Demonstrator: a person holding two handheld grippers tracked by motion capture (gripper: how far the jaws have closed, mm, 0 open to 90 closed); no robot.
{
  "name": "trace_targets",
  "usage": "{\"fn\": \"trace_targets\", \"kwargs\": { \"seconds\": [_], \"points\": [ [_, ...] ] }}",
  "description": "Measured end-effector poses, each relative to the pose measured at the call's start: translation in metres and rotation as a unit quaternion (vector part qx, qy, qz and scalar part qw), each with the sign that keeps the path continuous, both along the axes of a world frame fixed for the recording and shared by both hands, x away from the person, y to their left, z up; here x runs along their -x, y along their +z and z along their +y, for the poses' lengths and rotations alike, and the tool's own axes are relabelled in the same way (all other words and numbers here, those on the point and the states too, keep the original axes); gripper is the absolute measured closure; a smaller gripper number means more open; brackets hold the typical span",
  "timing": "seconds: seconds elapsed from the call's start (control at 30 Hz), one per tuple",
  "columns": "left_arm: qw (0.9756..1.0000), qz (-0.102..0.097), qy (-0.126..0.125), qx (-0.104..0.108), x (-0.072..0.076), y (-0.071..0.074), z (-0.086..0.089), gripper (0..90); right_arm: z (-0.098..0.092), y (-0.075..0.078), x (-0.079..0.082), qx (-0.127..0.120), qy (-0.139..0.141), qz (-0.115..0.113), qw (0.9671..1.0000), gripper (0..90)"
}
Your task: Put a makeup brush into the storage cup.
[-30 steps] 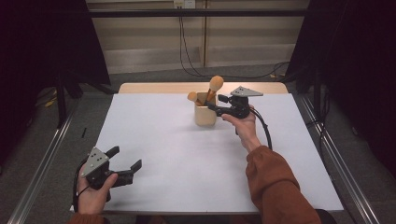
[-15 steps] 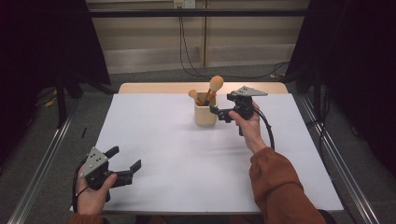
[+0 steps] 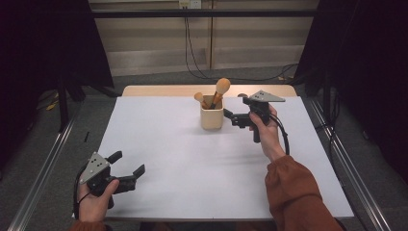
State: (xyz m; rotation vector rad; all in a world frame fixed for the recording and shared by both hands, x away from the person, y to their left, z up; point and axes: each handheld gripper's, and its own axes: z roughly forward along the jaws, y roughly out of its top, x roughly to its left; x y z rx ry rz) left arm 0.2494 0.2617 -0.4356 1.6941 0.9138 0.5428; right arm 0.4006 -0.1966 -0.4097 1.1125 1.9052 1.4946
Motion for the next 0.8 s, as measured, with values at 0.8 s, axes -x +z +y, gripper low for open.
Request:
{"fn": "trace_targets", "kwargs": {
  "seconds": [0.8],
  "points": [
    [1.0,-0.002,0.009,-0.003,0.002,0.0,0.002,3.2,-0.034,-0.005,0.042,-0.004,-0.009,-0.007,0.9999,2.8]
  ]
}}
